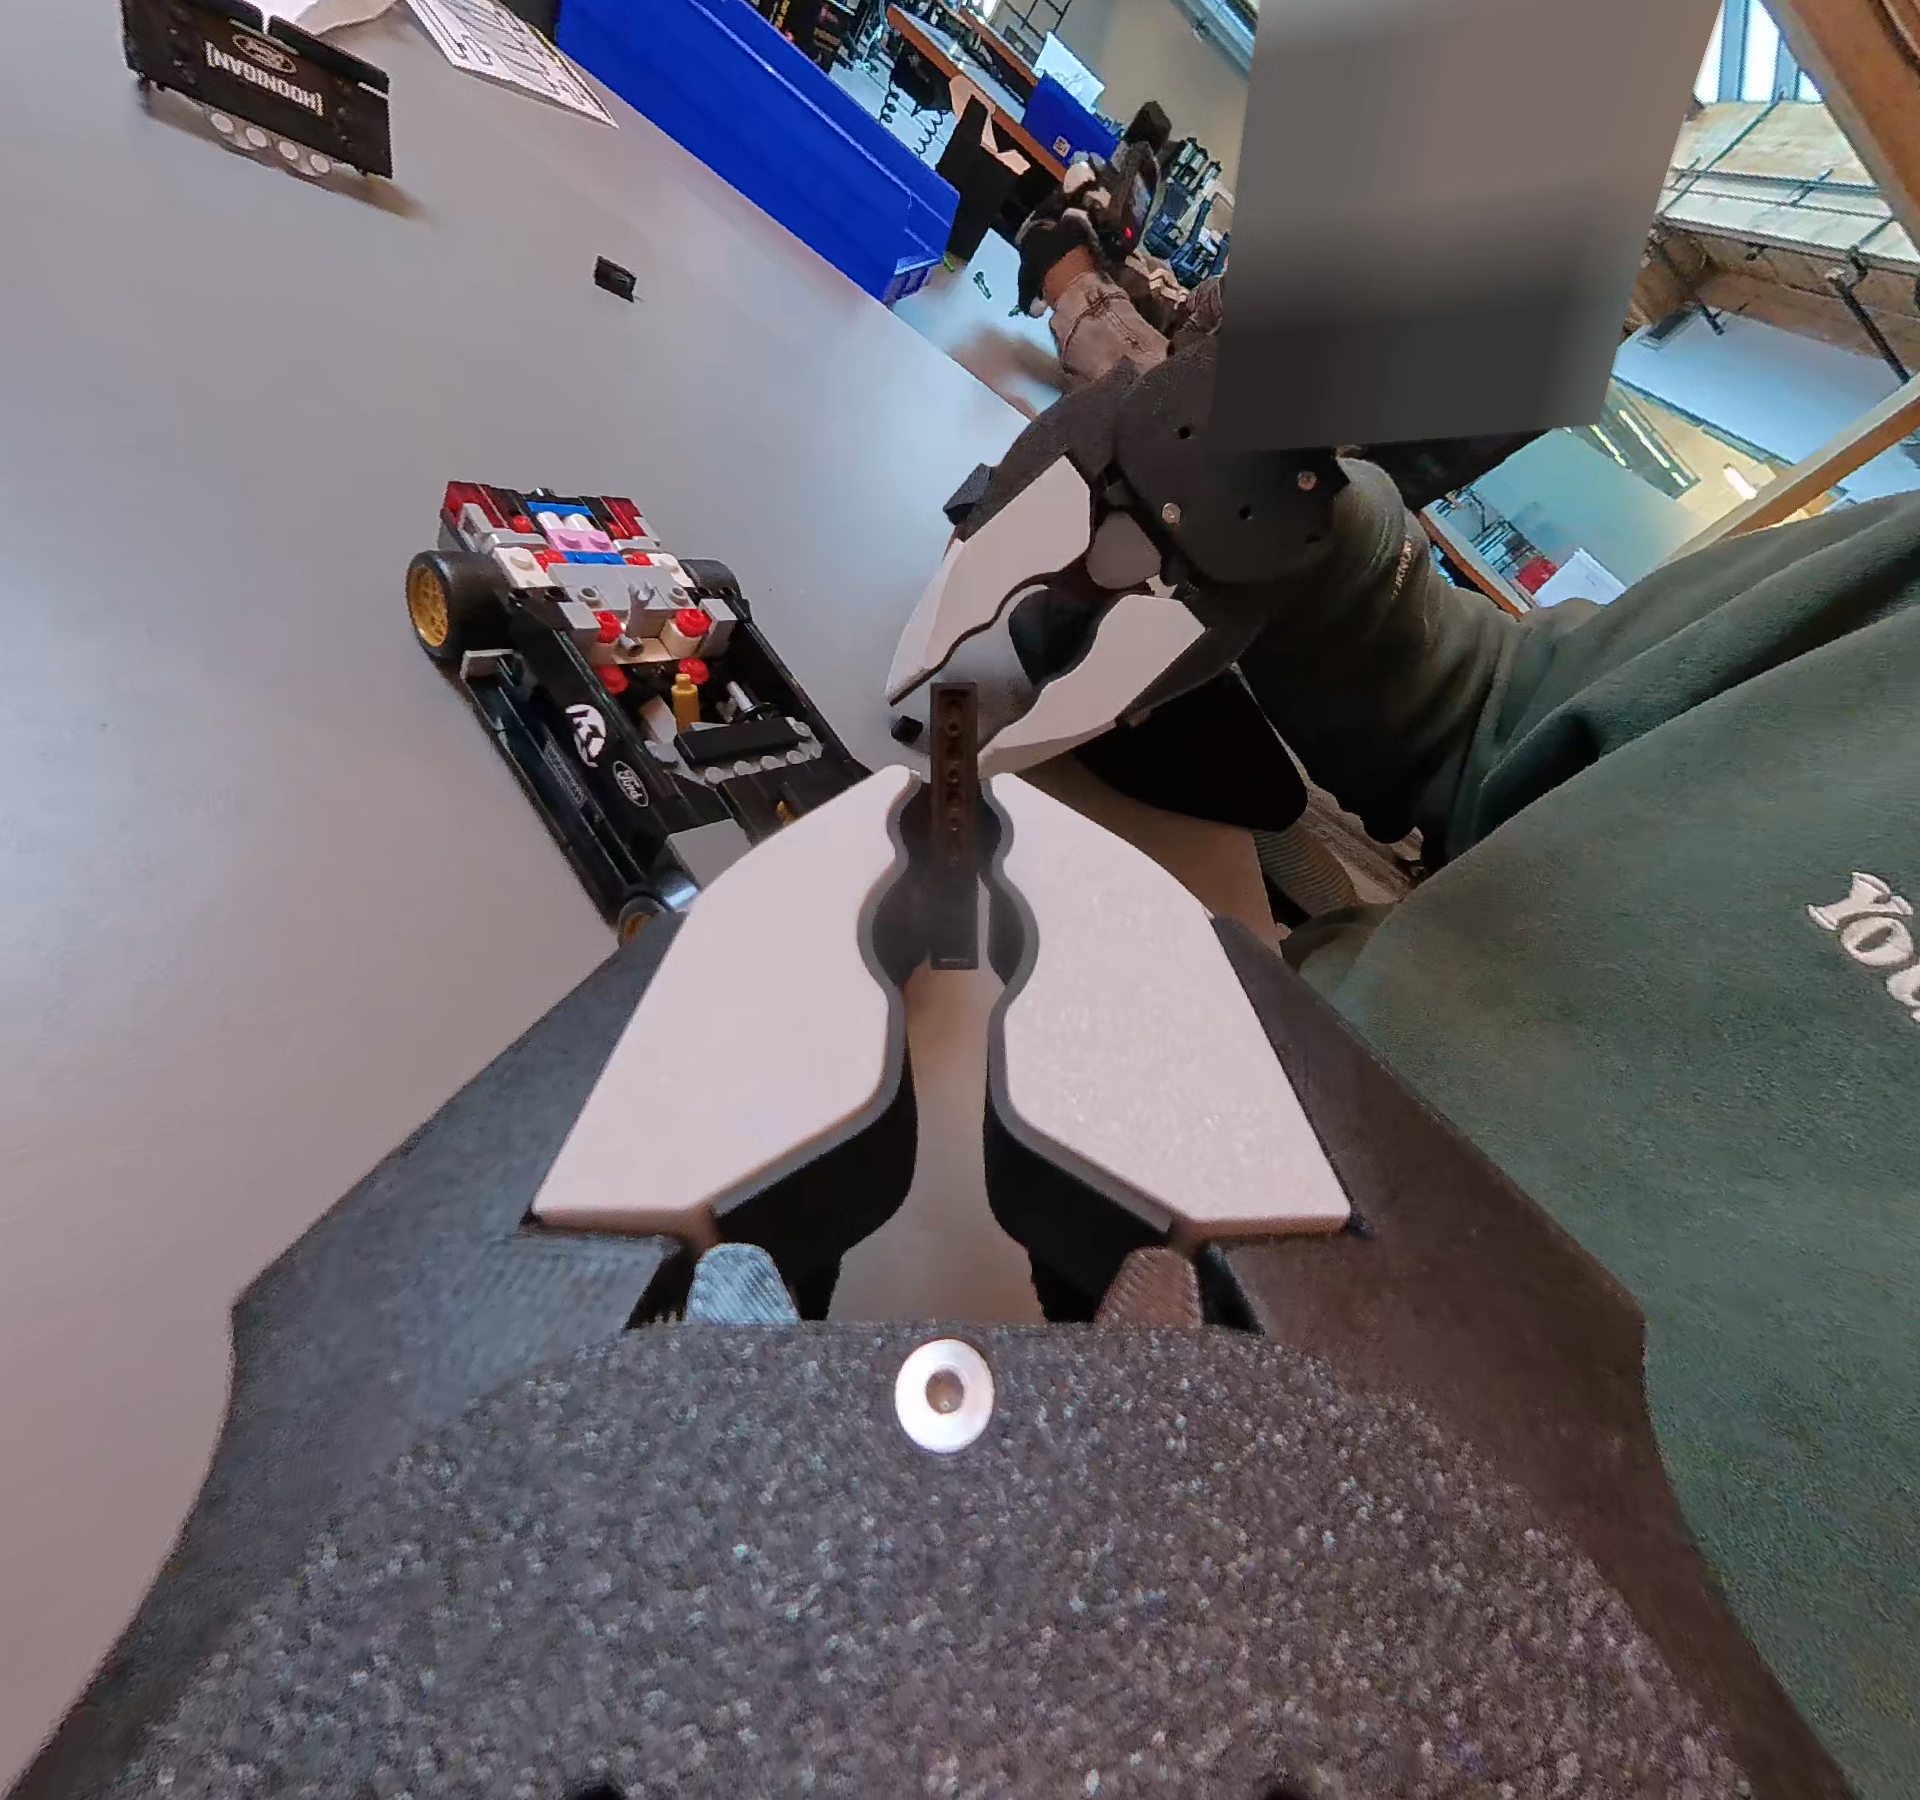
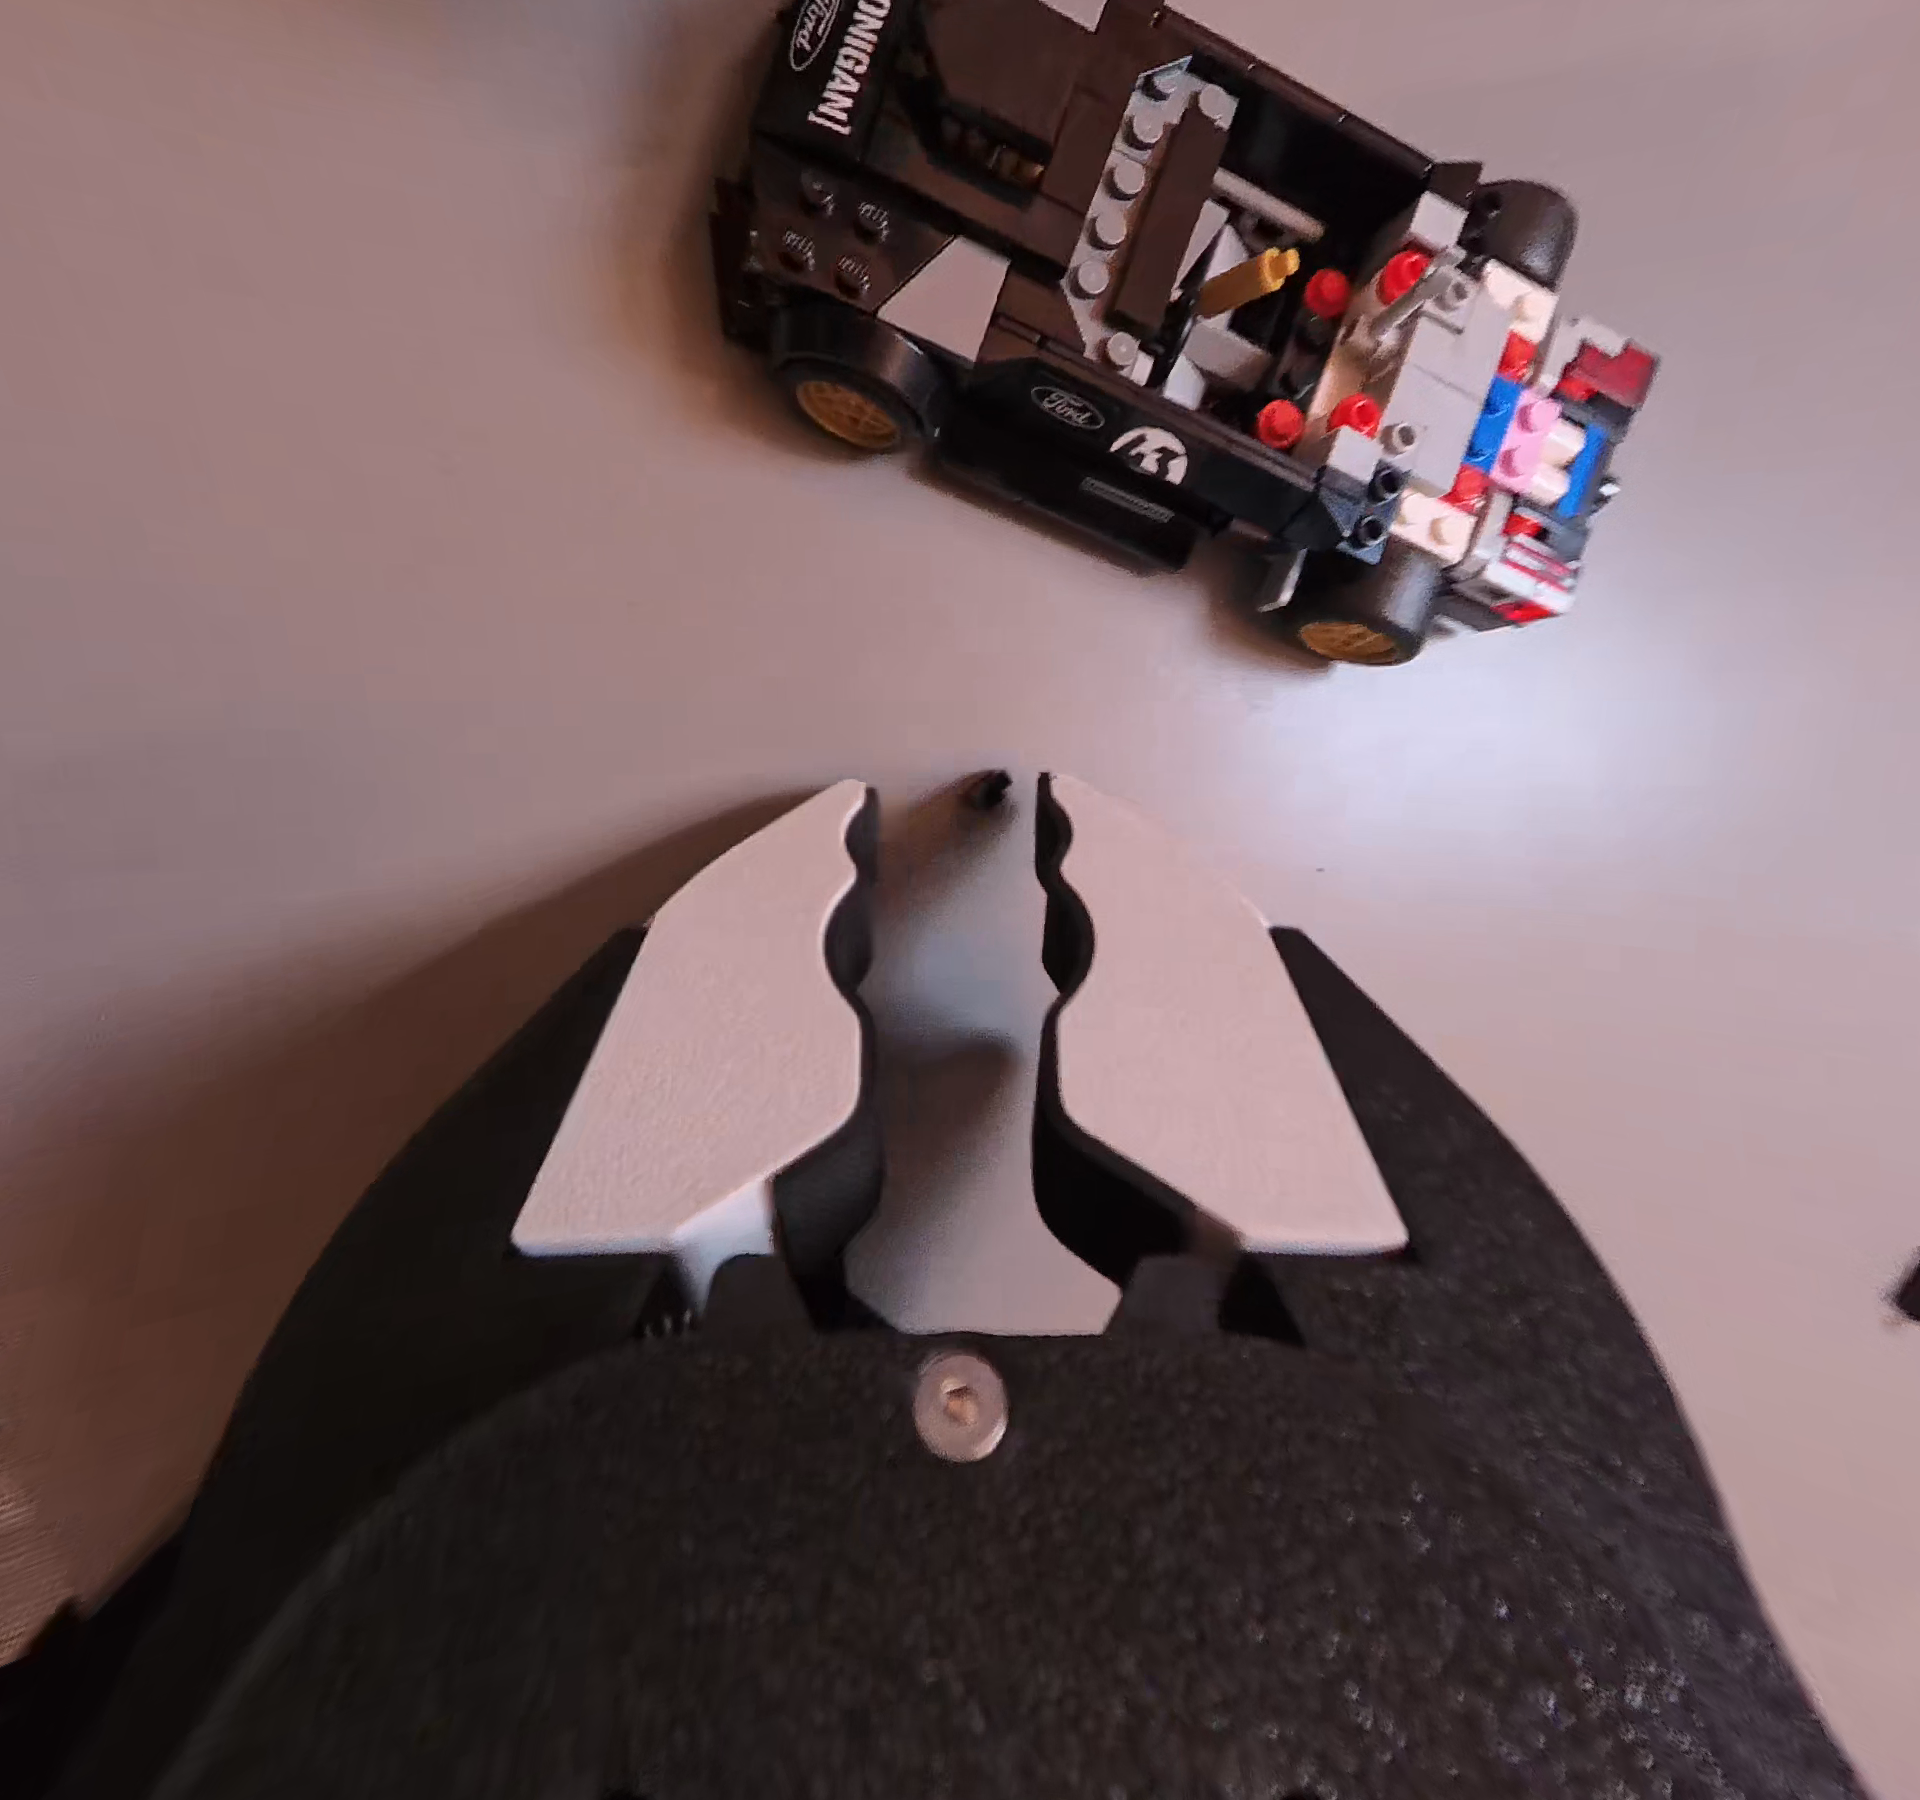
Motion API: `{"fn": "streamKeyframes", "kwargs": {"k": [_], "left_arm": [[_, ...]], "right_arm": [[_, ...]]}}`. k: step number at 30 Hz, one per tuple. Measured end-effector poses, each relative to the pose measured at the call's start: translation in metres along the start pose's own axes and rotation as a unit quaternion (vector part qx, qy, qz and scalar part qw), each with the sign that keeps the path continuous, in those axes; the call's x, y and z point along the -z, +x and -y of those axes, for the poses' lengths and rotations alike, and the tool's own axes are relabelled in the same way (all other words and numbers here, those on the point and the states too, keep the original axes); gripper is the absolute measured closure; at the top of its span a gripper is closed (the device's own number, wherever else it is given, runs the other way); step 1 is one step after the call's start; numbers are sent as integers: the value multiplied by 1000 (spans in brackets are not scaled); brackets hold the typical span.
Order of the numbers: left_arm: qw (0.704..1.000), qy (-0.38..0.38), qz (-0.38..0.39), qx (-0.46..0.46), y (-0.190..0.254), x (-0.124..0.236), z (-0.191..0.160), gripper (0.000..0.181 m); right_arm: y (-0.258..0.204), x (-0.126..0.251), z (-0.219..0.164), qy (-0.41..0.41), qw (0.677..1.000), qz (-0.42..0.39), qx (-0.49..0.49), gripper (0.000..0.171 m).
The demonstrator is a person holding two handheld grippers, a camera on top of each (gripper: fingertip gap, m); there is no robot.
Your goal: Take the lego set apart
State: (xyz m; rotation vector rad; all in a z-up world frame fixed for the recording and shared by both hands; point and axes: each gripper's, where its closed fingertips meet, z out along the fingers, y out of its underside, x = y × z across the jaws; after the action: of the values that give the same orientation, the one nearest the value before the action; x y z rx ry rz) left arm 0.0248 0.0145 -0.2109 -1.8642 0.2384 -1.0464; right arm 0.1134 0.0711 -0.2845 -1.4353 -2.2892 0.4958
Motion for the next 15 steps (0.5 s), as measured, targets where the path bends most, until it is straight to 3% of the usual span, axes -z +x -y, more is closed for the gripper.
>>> {"fn": "streamKeyframes", "kwargs": {"k": [7,12,15], "left_arm": [[1000,15,-18,15,4,2,4,173],[997,47,-59,36,13,5,13,173],[995,61,-75,37,18,6,17,173]], "right_arm": [[-6,8,12,53,997,48,-43,125],[3,37,79,213,975,28,-55,134],[1,50,115,289,953,56,-74,141]]}}
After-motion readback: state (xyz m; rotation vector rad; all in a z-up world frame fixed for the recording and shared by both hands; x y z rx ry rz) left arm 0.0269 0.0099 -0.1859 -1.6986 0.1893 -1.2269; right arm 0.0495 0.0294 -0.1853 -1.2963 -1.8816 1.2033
